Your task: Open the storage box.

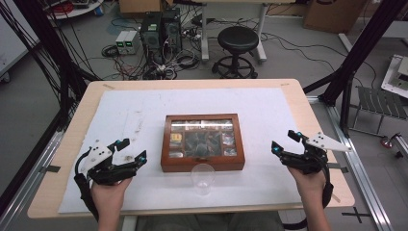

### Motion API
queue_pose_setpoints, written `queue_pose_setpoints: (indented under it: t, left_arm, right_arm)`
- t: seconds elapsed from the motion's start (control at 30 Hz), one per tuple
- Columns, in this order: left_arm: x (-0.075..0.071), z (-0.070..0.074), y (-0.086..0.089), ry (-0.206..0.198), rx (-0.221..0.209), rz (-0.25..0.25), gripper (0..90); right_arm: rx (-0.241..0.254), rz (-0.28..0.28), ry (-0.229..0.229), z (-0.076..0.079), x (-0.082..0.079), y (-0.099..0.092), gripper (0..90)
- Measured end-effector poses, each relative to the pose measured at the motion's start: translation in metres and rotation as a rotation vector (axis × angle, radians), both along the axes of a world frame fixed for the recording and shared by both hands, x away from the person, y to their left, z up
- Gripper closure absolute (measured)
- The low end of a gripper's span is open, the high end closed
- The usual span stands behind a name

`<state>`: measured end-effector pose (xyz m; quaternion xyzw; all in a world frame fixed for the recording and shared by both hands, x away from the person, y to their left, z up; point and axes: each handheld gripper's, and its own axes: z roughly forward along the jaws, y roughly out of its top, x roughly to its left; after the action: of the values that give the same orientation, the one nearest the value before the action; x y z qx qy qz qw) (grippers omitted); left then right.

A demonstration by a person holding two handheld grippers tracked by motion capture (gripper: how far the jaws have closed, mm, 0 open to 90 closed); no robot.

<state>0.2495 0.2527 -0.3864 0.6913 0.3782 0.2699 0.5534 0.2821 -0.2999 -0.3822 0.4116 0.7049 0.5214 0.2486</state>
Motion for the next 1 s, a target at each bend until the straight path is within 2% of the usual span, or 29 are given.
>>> queue_pose_setpoints:
  t: [0.3, 0.4, 0.53, 0.77, 1.0]
  left_arm:
    - [0.001, -0.006, -0.001, 0.001, 0.0, -0.015, 24.1]
    - [0.001, -0.01, -0.002, 0.037, -0.007, -0.027, 24.1]
    - [0.002, -0.013, -0.003, 0.042, -0.005, -0.036, 24.1]
    - [0.002, -0.021, -0.004, 0.081, -0.007, -0.054, 24.1]
    - [0.004, -0.025, -0.005, 0.094, 0.006, -0.062, 24.1]
  right_arm:
    - [-0.008, -0.006, 0.005, -0.001, 0.002, -0.001, 21.2]
    - [-0.006, -0.01, 0.004, -0.002, 0.002, -0.001, 21.2]
    - [-0.008, -0.007, 0.006, -0.001, 0.003, 0.001, 21.2]
    - [-0.02, 0.004, 0.012, -0.003, 0.005, 0.006, 21.3]
    - [-0.023, 0.008, 0.016, -0.004, 0.006, 0.008, 21.3]
